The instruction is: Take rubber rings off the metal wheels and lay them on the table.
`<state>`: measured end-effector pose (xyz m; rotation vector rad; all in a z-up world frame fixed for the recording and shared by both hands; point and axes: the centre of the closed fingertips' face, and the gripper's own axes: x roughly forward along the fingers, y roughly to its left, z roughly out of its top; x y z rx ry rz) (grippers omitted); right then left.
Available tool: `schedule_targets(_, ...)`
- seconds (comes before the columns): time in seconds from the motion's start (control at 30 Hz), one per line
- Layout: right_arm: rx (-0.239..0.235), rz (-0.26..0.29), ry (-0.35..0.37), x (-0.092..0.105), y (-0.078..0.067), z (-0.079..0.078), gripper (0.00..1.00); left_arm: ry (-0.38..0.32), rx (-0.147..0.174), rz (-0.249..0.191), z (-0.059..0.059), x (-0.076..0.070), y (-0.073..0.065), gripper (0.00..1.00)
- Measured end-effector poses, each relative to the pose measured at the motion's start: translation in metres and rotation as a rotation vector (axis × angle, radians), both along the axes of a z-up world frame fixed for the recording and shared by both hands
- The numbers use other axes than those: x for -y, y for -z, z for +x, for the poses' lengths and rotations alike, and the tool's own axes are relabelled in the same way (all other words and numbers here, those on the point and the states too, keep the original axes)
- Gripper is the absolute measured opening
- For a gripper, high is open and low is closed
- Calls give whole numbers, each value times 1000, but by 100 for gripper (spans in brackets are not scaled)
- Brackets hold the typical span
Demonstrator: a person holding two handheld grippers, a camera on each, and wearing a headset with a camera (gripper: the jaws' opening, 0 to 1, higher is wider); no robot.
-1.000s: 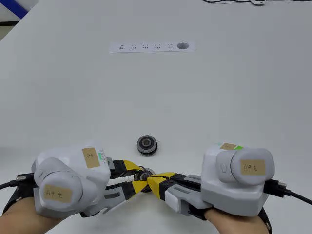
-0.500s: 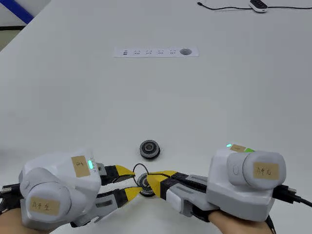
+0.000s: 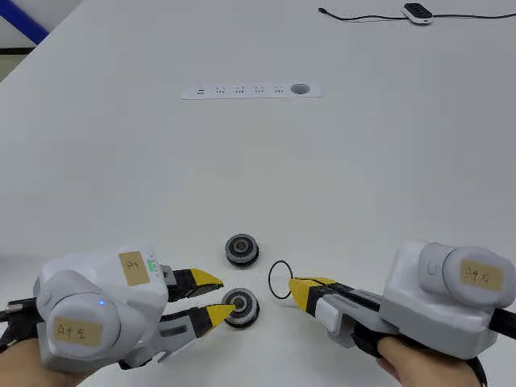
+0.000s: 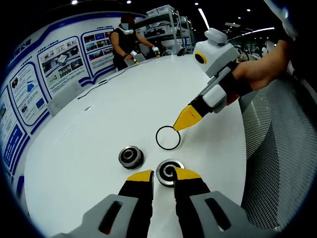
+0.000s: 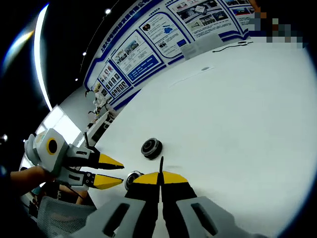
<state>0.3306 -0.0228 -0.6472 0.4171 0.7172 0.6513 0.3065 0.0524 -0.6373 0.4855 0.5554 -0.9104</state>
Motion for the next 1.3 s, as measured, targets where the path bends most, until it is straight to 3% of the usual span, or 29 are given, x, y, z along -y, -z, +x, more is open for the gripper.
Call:
schedule_targets(0.03,-22,-12,17,3,4,0,2,6,-2,2,0,2,1,16)
schedule_targets(0.37,-47,-73,54,17,14,1,4,31,-22,10,-1,9,8,16)
schedule_targets(0.6,-24,-118,57,23,16,2,8,31,-27,15,-2,9,11,15)
schedule_targets(1.3,-8,-93,67,24,12,4,9,39,-28,21,-4,11,11,15)
